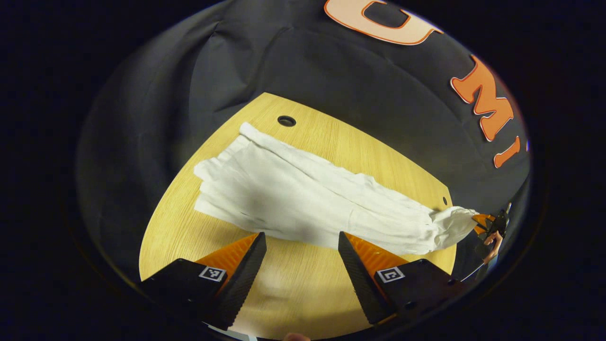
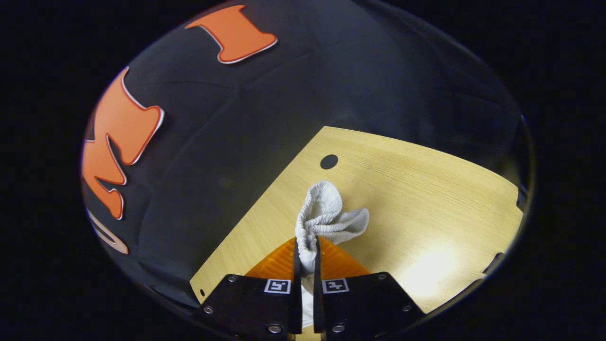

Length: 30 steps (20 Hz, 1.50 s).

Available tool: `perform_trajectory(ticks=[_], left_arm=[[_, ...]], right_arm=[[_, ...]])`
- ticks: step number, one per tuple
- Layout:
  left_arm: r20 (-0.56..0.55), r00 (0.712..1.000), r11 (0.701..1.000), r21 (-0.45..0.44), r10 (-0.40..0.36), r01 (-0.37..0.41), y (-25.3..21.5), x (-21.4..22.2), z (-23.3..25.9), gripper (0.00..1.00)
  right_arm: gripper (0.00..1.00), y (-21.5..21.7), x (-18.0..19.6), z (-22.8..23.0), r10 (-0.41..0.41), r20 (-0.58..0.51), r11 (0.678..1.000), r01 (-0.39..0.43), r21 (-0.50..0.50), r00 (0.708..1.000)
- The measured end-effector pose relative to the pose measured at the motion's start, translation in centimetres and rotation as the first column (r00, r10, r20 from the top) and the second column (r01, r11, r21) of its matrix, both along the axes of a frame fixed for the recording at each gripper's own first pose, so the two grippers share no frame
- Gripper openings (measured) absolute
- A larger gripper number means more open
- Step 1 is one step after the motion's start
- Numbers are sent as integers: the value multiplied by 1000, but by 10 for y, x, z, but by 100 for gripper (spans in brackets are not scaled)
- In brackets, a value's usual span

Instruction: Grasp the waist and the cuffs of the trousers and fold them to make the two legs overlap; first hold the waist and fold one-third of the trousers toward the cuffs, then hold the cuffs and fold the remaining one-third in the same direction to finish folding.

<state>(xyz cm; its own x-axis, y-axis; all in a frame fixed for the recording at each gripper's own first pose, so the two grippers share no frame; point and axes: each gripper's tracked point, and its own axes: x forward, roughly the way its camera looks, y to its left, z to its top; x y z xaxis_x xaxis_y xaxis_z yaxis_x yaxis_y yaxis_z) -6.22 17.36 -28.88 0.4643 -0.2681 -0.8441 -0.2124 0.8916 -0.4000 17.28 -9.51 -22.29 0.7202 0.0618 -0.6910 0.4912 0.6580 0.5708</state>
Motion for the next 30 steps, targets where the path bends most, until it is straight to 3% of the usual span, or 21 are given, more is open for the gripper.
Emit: perform_trajectory(ticks=[7, 14, 20, 27, 30], left_arm=[[-14, 1000, 1000, -2, -11, 11, 36, -26, -13, 99], [-36, 999, 999, -18, 26, -27, 64, -16, -35, 99], [-77, 989, 988, -77, 129, -135, 90, -22, -49, 100], [-126, 969, 962, -148, 213, -231, 109, -30, -56, 100], [-151, 942, 907, -260, 300, -330, 107, -23, -55, 99]], right_arm=[[10, -24, -15, 72, 36, 81, 998, -39, 42, 996], [10, -16, -9, 59, 107, 103, 991, -114, 71, 989], [10, -20, -7, 57, 196, 91, 976, -204, 82, 976], [10, -22, -8, 62, 300, 11, 945, -299, 129, 954], [13, -26, -4, 67, 365, -27, 920, -356, 164, 931]])
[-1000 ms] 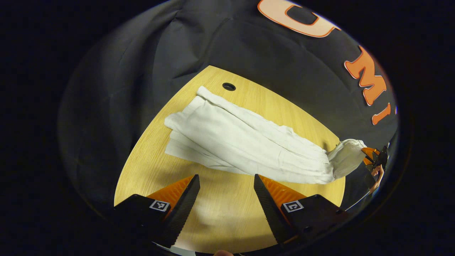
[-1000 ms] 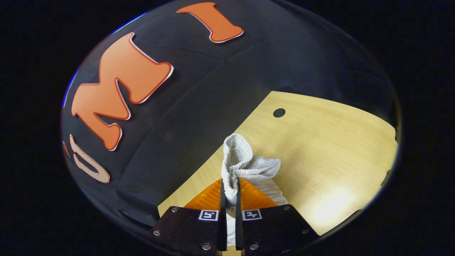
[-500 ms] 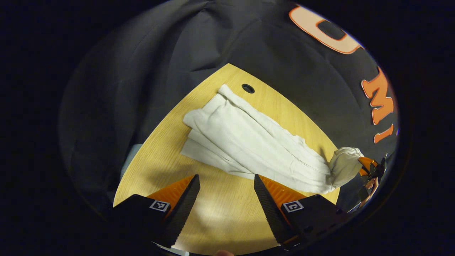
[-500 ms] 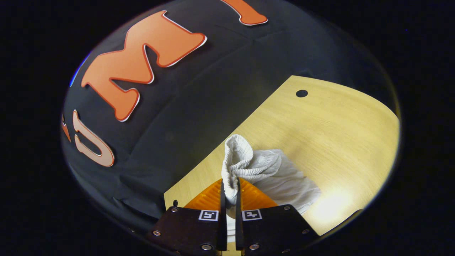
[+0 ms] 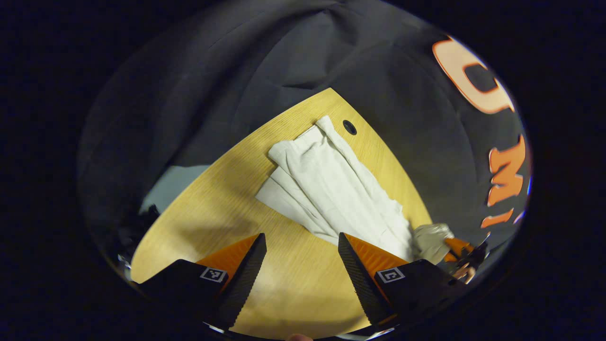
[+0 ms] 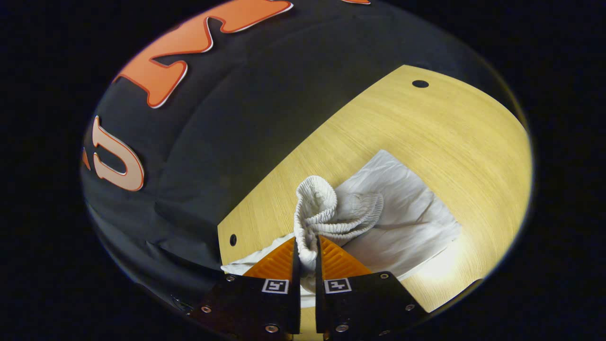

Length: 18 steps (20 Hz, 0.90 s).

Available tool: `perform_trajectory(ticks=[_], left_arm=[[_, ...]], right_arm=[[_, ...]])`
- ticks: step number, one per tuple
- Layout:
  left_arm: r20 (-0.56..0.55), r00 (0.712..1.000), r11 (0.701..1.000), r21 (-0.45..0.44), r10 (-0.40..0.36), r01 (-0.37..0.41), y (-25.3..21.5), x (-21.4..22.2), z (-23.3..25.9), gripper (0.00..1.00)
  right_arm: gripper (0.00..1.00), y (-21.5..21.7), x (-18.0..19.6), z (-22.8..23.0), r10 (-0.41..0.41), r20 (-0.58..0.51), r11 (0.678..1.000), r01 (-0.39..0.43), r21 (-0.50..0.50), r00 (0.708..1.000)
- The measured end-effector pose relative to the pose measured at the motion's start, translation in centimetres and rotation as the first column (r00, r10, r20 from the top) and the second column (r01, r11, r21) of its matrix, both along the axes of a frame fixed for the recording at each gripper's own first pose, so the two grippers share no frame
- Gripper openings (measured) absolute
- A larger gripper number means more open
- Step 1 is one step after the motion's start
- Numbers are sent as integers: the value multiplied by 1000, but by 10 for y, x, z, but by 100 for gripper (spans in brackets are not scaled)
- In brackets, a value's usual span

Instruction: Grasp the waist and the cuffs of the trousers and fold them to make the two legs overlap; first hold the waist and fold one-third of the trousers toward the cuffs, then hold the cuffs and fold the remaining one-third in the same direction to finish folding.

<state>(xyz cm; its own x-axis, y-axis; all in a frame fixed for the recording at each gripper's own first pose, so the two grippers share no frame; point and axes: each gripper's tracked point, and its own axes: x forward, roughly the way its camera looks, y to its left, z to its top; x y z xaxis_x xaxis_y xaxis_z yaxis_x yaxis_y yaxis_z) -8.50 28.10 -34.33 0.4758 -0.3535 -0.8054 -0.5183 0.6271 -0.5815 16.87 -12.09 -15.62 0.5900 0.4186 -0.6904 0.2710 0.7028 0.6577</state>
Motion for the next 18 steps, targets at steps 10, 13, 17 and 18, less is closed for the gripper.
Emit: perform_trajectory(ticks=[10, 13, 17, 18], left_arm=[[-25, 983, 976, -123, 179, -181, 32, 18, -20, 99], [-36, 976, 967, -131, 216, -219, 38, 26, -32, 100], [-25, 971, 962, -133, 238, -239, 40, 44, -36, 98], [-23, 971, 962, -129, 238, -239, 39, 52, -37, 98]], right_arm=[[55, -13, 4, -1, 102, 63, 993, -105, 47, 993], [63, -23, -3, 11, 98, 98, 995, -101, 23, 990], [74, -48, -1, 22, 66, 130, 998, -67, 6, 989], [77, -54, 0, 25, 52, 138, 999, -53, 6, 989]])
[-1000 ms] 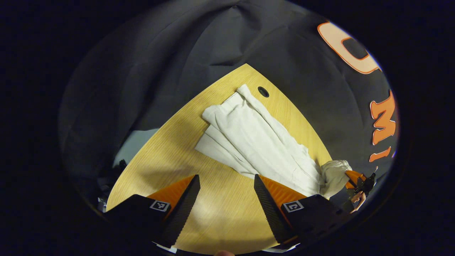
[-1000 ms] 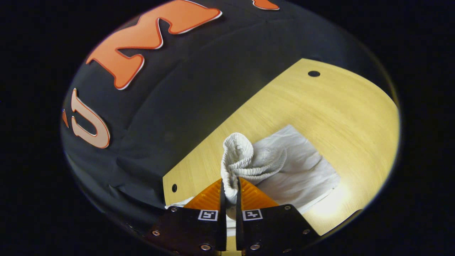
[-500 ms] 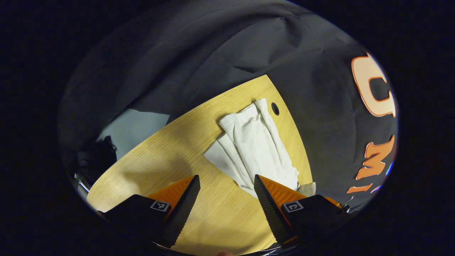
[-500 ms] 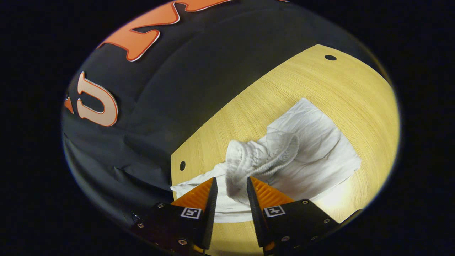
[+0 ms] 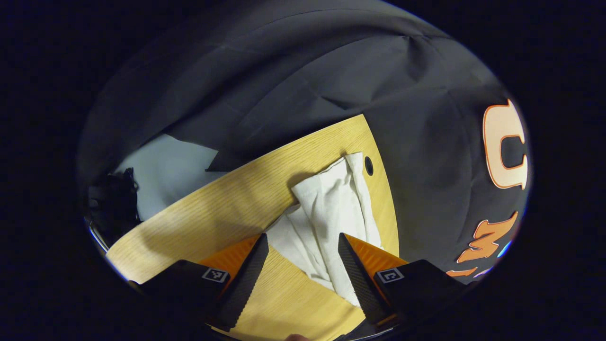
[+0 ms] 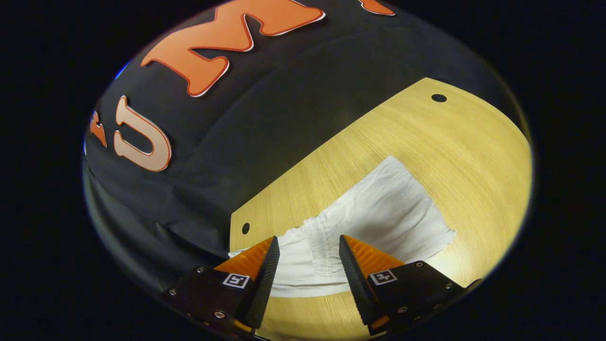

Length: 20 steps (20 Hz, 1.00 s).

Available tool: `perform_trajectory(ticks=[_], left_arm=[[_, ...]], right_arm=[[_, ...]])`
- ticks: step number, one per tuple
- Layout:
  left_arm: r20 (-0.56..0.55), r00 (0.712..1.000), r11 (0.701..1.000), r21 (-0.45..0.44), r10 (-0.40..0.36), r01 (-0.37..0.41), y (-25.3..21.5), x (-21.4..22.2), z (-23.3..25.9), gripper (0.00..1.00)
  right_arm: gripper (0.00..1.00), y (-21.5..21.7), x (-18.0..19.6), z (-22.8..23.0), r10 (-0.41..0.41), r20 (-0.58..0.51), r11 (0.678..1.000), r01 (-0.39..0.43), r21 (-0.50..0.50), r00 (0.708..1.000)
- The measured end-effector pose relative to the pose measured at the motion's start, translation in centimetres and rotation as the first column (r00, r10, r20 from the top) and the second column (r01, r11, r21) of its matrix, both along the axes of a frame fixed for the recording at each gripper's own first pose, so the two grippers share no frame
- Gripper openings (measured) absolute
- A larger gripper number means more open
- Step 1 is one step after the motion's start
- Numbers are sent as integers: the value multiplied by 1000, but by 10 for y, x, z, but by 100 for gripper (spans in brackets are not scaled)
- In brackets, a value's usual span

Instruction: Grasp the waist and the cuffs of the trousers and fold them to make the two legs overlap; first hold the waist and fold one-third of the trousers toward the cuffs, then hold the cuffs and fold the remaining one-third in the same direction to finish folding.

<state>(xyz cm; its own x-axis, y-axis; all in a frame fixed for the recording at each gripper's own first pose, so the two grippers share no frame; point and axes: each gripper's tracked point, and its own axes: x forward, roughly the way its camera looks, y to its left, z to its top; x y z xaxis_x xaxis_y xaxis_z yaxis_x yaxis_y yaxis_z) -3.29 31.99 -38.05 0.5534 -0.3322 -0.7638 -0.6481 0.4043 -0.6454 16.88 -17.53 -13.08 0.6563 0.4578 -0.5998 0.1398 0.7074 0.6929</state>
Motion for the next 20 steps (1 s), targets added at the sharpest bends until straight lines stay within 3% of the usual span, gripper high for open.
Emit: perform_trajectory(ticks=[7, 9, 13, 14, 18, 20], left_arm=[[20, 999, 998, 56, -28, 27, -17, 37, -10, 95], [16, 999, 998, 61, -37, 36, -20, 43, -13, 83], [-31, 999, 997, 61, -41, 43, -24, 38, -27, 43], [-46, 998, 997, 65, -31, 34, -23, 35, -28, 25], [6, 1000, 995, 95, -28, 27, -22, 44, -12, 10], [53, 997, 990, 132, -48, 41, -25, 50, 11, 10]], right_arm=[[79, -42, -18, 3, -58, 19, 998, 58, -27, 998], [80, -54, -25, 1, -74, 16, 996, 74, -39, 997], [81, -70, -34, 2, -94, 17, 994, 95, -58, 995], [82, -73, -36, 2, -100, 17, 994, 101, -53, 995], [84, -84, -40, 6, -116, 31, 991, 117, -60, 993], [84, -89, -43, 7, -113, 41, 991, 116, -71, 993]])
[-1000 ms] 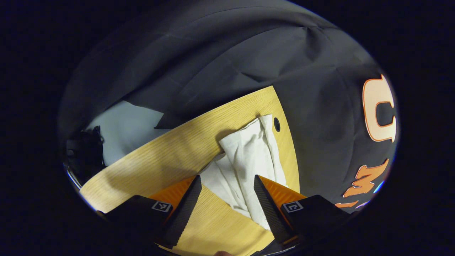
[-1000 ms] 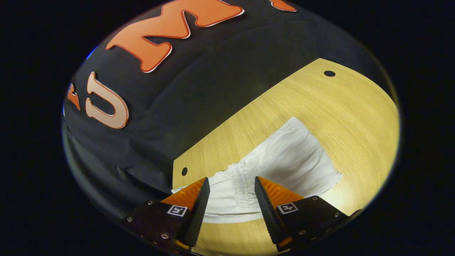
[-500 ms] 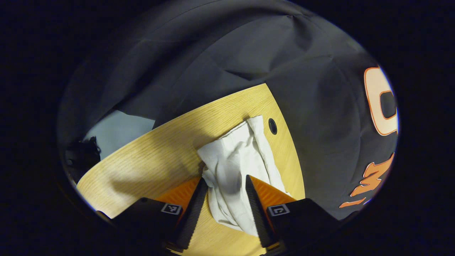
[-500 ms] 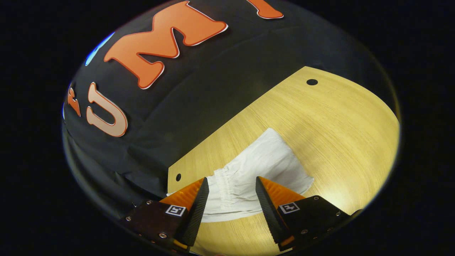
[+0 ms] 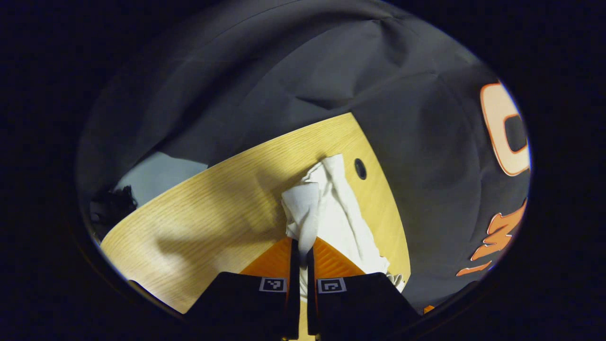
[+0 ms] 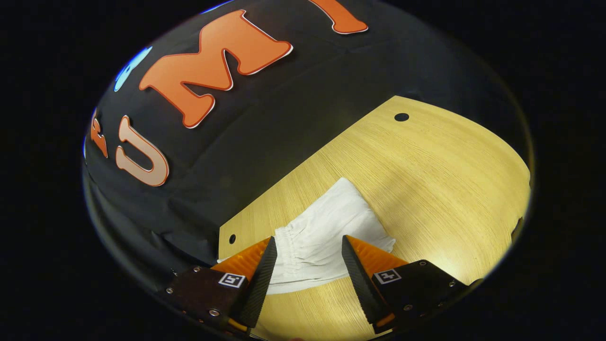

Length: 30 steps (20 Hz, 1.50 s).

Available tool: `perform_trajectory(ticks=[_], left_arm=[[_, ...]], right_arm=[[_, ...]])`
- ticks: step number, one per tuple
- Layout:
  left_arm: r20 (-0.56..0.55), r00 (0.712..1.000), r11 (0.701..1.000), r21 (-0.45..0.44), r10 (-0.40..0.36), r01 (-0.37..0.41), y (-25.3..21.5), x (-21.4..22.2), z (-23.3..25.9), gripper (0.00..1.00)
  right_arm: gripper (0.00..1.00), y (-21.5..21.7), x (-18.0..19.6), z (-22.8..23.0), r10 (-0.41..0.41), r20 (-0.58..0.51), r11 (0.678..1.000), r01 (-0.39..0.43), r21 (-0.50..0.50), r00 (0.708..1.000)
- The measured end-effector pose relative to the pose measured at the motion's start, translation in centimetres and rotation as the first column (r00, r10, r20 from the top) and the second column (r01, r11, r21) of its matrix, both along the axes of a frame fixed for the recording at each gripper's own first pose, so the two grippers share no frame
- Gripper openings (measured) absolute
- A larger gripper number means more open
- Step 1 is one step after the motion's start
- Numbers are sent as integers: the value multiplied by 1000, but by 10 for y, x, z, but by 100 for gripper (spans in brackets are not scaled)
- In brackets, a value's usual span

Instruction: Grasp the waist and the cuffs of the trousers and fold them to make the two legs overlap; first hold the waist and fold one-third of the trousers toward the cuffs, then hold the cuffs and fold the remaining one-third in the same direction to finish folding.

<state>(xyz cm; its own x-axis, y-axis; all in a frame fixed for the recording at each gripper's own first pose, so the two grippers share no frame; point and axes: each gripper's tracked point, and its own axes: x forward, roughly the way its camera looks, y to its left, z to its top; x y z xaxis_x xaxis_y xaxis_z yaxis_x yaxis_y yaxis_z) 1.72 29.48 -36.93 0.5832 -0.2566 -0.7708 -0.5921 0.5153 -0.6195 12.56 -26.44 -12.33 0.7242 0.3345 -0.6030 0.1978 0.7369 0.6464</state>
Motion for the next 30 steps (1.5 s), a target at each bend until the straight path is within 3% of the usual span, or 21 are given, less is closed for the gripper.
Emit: perform_trajectory(ticks=[7, 16, 22, 30], left_arm=[[145, 988, 998, 41, -56, 51, -32, 23, 83, 10], [269, 956, 993, 19, -120, 120, -117, 50, 173, 10], [305, 927, 975, 29, -217, 219, -192, 64, 205, 10], [299, 895, 941, 31, -331, 338, -296, 76, 213, 10]], right_arm=[[97, -36, -10, 7, 4, 42, 995, 0, -97, 999], [98, -88, -30, 16, 7, 77, 988, 5, -157, 997], [98, -122, -49, 14, 12, 87, 977, 7, -214, 996], [98, -177, -74, 5, -62, 75, 972, 78, -220, 995]])
